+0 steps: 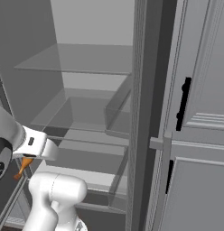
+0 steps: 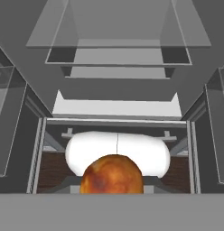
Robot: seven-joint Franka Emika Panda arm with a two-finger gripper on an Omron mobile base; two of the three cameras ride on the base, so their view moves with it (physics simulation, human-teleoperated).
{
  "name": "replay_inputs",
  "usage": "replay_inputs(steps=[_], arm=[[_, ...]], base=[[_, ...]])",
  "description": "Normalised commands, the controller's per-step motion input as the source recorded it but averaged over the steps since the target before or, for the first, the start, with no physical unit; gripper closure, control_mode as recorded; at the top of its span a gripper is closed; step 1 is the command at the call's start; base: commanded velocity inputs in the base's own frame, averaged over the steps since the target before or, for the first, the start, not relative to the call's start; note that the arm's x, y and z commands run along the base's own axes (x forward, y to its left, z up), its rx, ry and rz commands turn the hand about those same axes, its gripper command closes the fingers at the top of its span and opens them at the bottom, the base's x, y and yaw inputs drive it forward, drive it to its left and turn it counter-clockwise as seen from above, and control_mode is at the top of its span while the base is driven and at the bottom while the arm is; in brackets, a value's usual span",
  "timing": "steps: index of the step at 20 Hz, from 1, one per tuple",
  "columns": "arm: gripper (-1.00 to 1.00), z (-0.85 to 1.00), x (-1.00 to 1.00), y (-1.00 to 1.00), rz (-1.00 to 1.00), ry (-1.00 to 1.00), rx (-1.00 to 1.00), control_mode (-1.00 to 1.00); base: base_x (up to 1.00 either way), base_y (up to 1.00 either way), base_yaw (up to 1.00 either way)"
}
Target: Place one lemon and one chicken drumstick in each tupperware on the nearby counter, to pack two identical lunches.
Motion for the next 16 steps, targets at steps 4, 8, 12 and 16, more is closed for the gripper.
replay_inputs(steps=[4, 8, 12, 16], arm=[[1.00, 0.00, 0.00, 0.00, 0.00, 0.00, 0.00, -1.00], [1.00, 0.00, -0.05, 0.00, 0.00, 0.00, 0.00, 1.00], [1.00, 0.00, 0.00, 0.00, 0.00, 0.00, 0.00, 1.00], [1.00, 0.00, 0.00, 0.00, 0.00, 0.00, 0.00, 1.00]], base=[[0.00, 0.00, 0.00], [-0.56, -0.01, -0.01], [-1.00, -0.02, -0.03], [-1.00, -0.21, -0.09]])
